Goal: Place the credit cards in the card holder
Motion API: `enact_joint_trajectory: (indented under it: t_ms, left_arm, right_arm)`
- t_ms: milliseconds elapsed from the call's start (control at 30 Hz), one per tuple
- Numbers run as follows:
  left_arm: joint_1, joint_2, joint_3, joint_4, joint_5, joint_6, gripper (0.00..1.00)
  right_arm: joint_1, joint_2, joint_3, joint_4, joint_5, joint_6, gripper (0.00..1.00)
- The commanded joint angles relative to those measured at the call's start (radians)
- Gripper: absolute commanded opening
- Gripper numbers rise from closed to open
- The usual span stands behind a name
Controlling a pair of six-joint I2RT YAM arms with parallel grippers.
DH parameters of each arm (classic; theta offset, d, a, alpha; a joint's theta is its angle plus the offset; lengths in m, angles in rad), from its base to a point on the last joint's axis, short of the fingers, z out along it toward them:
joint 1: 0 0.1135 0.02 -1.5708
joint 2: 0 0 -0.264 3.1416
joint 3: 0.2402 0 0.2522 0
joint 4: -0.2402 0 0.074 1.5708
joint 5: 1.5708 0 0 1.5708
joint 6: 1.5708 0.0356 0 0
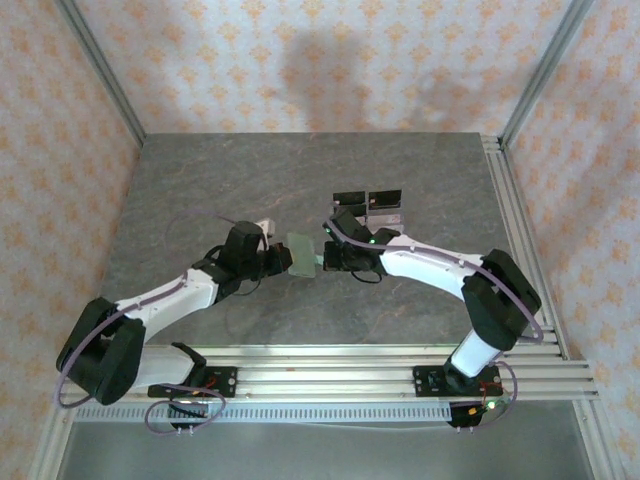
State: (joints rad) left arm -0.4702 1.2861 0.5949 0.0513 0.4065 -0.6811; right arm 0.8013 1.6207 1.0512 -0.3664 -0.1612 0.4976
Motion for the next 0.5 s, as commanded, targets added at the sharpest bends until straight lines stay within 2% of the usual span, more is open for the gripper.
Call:
enact_joint_trajectory:
  t_ms: [0, 100, 200, 267, 333, 467]
  left_arm:
    - [-0.007, 0.047, -0.009, 0.049, -0.049, 0.021, 0.04]
    - [-0.009, 0.094, -0.014, 0.064, -0.058, 0.021, 0.20]
    - [-0.010, 0.117, -0.008, 0.054, -0.081, 0.028, 0.44]
    - [-0.010, 0.112, -0.004, 0.036, -0.102, 0.035, 0.56]
    - [-0.011, 0.102, 0.000, 0.019, -0.113, 0.042, 0.63]
    - [-0.018, 0.088, 0.028, -0.032, -0.116, 0.068, 0.68]
  right_arm:
    - [-0.002, -0.050, -0.036, 0.007, -0.009, 0.015, 0.00]
    - [-0.002, -0.062, -0.049, 0.007, -0.017, 0.011, 0.00]
    - [-0.002, -0.068, -0.051, -0.002, -0.021, 0.001, 0.00]
    - [-0.002, -0.072, -0.047, -0.009, -0.022, -0.005, 0.00]
    - [-0.002, -0.080, -0.041, -0.018, -0.023, -0.011, 0.00]
    - [-0.002, -0.094, -0.013, -0.039, -0.026, -0.024, 0.00]
